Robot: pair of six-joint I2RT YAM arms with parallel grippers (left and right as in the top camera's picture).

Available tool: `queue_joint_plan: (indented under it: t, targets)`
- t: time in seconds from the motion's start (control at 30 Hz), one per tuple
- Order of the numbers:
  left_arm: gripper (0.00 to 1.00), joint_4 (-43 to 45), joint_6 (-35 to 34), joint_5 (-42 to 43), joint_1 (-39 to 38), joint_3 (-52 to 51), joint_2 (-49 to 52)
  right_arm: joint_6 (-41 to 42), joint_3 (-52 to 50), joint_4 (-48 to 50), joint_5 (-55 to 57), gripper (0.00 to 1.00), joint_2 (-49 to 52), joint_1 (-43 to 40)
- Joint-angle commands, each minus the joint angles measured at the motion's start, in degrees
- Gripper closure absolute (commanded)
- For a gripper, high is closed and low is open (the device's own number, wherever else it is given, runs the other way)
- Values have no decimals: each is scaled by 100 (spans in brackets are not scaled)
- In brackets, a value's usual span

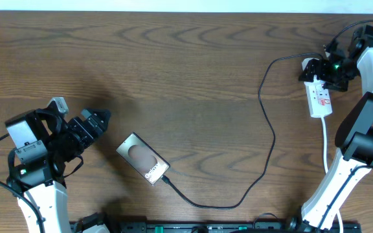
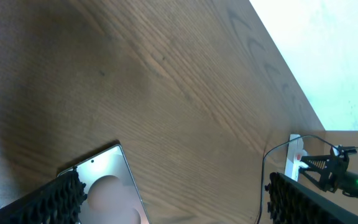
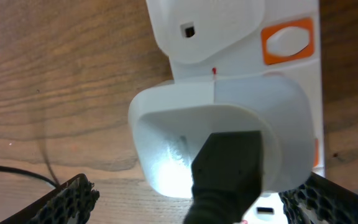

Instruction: Plug charger to phone and switch on socket

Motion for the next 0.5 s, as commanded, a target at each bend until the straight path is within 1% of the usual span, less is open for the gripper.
queue_joint_plan:
  t: [0.0,0.47]
  targets:
    - [8,-20,103,57,-2,52,4,74,-4,-46,-444,8,-219,120]
    - [8,-20,103,55,-2,52,7,-28,0,35,-505,7,-221,116]
